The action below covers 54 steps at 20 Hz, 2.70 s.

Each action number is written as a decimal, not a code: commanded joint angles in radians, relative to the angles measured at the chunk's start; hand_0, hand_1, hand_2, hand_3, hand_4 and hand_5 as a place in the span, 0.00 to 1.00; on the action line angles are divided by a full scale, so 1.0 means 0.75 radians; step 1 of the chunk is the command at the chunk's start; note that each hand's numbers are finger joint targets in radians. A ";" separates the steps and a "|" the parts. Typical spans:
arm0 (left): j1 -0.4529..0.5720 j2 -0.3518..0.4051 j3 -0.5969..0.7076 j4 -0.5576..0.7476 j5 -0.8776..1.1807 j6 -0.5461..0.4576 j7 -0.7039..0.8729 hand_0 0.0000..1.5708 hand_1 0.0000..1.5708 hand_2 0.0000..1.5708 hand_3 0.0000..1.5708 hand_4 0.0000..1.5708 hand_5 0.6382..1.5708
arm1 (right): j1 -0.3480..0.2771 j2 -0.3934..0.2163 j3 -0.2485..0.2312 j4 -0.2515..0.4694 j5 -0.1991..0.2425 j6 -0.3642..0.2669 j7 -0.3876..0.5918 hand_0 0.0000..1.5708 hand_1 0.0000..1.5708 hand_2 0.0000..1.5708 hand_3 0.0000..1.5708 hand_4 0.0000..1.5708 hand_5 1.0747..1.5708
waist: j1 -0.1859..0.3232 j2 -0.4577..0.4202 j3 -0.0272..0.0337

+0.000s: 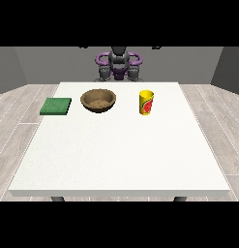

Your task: Pick the cup and pour the ball into the bowl, then pick the bowl and place it on the pad

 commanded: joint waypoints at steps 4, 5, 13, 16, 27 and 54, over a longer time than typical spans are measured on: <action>-0.265 0.150 0.162 0.181 -0.056 -0.035 -0.234 0.00 0.00 0.00 0.00 0.00 0.91 | -0.121 -0.027 -0.079 -0.015 -0.011 0.084 -0.164 0.00 0.00 0.00 0.00 0.00 0.99 | -0.109 0.375 0.0008; -0.351 0.210 0.198 0.183 -0.061 -0.015 -0.182 0.00 0.00 0.00 0.00 0.00 0.89 | -0.105 -0.036 -0.102 -0.017 -0.065 0.124 -0.179 0.00 0.00 0.00 0.00 0.00 1.00 | -0.124 0.390 0.0016; -0.179 0.128 0.223 0.557 -0.164 -0.039 -0.702 0.00 0.00 0.00 0.00 0.00 0.84 | -0.150 -0.063 -0.145 -0.191 -0.069 0.177 -0.125 0.00 0.00 0.00 0.00 0.00 1.00 | -0.201 0.495 -0.0004; -0.094 0.131 0.224 0.632 -0.163 -0.104 -0.842 0.00 0.00 0.00 0.00 0.00 0.82 | -0.034 -0.102 -0.199 -0.186 -0.085 0.207 -0.196 0.00 0.00 0.00 0.00 0.00 0.99 | -0.153 0.487 0.0002; -0.250 0.114 0.220 1.144 -0.221 -0.105 -1.113 0.00 0.00 0.00 0.00 0.00 0.86 | 0.015 -0.133 -0.301 -0.261 -0.144 0.315 -0.113 0.00 0.00 0.00 0.00 0.00 0.99 | -0.182 0.447 0.0004; -0.417 0.265 0.264 1.668 -0.413 0.248 -1.574 0.84 0.84 1.00 1.00 0.68 0.91 | 0.172 -0.317 -0.652 -0.563 -0.503 0.591 -0.085 0.00 0.00 0.00 0.00 0.06 0.98 | -0.342 0.573 0.0011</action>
